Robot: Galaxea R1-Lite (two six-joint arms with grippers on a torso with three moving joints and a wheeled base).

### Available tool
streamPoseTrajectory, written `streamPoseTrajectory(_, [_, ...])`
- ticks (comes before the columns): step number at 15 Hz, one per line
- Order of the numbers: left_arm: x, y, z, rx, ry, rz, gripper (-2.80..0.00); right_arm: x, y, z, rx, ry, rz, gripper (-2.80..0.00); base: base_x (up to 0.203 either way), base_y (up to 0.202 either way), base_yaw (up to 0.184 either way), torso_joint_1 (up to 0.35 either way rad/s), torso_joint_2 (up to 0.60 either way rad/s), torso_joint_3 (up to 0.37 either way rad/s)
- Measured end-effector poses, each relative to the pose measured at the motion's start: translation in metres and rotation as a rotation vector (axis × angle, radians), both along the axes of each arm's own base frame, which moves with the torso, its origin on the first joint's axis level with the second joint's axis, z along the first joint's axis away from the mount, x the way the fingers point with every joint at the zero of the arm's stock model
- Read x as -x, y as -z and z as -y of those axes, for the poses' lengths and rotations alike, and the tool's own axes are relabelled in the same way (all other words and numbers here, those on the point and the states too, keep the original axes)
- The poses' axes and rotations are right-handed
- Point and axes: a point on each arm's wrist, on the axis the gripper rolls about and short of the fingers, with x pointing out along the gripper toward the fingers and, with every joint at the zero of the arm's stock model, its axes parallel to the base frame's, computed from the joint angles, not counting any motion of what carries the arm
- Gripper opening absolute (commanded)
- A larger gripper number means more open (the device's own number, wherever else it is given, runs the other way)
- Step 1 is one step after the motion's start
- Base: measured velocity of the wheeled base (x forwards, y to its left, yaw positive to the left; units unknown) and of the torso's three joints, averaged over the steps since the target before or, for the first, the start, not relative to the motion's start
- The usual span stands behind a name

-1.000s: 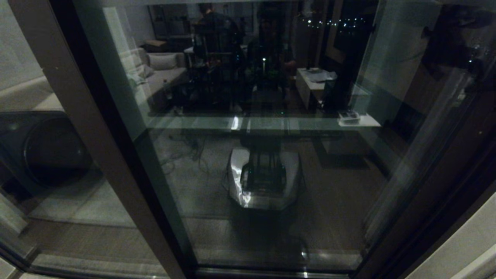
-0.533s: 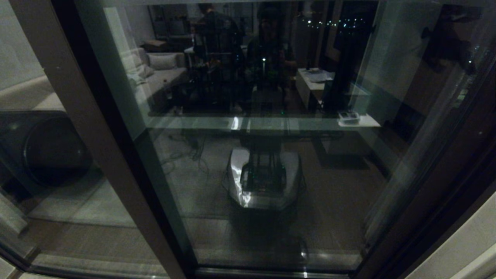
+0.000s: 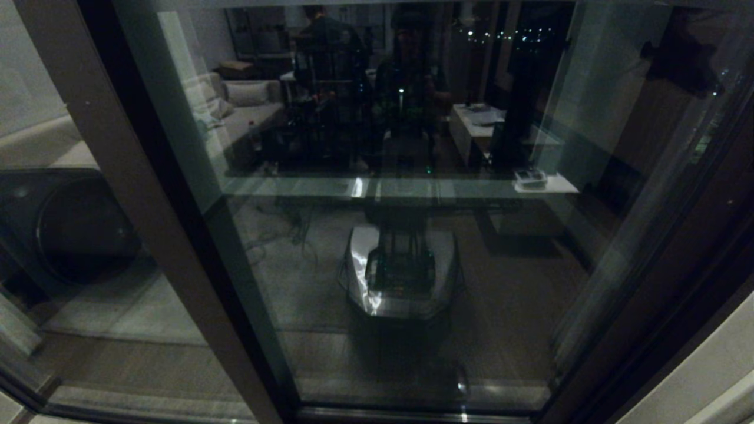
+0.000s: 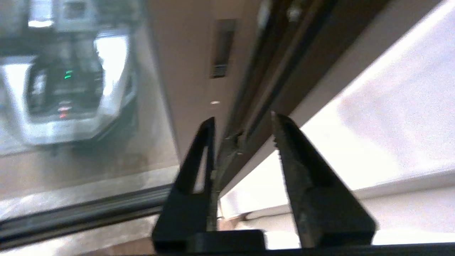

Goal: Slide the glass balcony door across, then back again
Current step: Open the slid door

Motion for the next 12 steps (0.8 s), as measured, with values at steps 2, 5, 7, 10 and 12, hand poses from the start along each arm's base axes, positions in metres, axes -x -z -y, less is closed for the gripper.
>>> streamPoseTrajectory(2, [0.0, 0.0, 0.0, -0.001, 0.001, 0.0, -2.8, -0.003, 0.0, 0.002, 0.006, 0.011, -0.001, -2.8, 0.0, 0.0, 0.0, 0.0, 0.0, 0.0])
streamPoseTrajectory(5, [0.0, 0.0, 0.0, 0.0, 0.001, 0.0, -2.8, -0.014, -0.001, 0.007, 0.026, 0.058, -0.011, -2.8, 0.0, 0.0, 0.0, 0.0, 0.0, 0.0])
streamPoseTrajectory(7, [0.0, 0.0, 0.0, 0.0, 0.001, 0.0, -2.8, -0.025, -0.003, 0.012, 0.033, 0.061, -0.005, -2.8, 0.0, 0.0, 0.0, 0.0, 0.0, 0.0])
streamPoseTrajectory(10, [0.0, 0.0, 0.0, 0.0, 0.0, 0.001, -2.8, -0.045, -0.002, 0.018, 0.04, 0.075, -0.009, -2.8, 0.0, 0.0, 0.0, 0.0, 0.0, 0.0])
streamPoseTrajectory(12, [0.0, 0.0, 0.0, 0.0, 0.001, 0.0, -2.8, -0.056, 0.002, 0.022, 0.039, 0.07, -0.014, -2.8, 0.0, 0.0, 0.0, 0.0, 0.0, 0.0])
